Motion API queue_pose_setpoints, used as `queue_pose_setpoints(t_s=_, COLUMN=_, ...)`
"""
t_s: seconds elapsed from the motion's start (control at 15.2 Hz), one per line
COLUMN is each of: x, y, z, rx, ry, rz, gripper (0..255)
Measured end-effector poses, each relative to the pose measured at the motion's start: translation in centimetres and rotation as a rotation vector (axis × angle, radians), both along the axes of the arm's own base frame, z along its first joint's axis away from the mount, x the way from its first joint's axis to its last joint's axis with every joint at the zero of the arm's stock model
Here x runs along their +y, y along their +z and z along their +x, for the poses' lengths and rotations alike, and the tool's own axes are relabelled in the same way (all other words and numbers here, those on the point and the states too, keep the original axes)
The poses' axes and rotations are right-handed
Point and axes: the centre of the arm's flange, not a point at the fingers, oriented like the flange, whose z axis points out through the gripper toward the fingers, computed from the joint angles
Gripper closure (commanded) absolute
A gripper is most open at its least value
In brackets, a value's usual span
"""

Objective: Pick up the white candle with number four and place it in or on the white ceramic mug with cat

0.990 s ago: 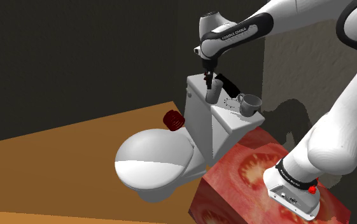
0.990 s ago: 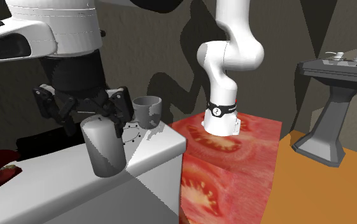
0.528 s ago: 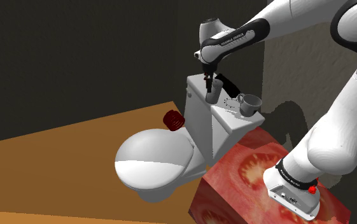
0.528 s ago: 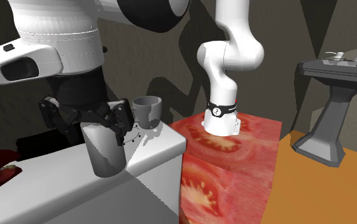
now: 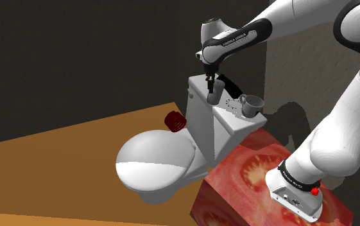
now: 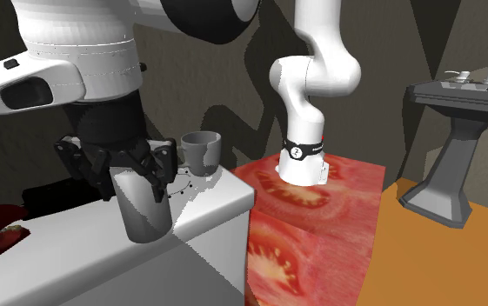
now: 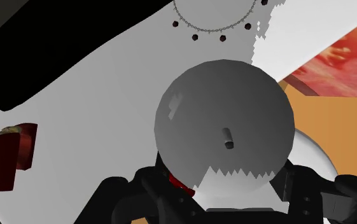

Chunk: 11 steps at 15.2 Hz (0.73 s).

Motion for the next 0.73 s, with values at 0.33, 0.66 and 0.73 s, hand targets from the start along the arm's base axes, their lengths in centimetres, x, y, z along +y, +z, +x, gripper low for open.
queue_pose_setpoints(t_s=0.33, x=0.0, y=0.0, z=0.0, rx=0.0, ry=0.0, rz=0.0, gripper=255)
queue_pose_setpoints(t_s=0.66, x=-0.1, y=1.5, z=0.0, rx=0.003, ry=-0.001, rz=0.0, gripper=255)
queue_pose_setpoints(t_s=0.73, x=-0.1, y=2.0, z=-0.1, rx=0.003, ry=-0.001, rz=0.0, gripper=255)
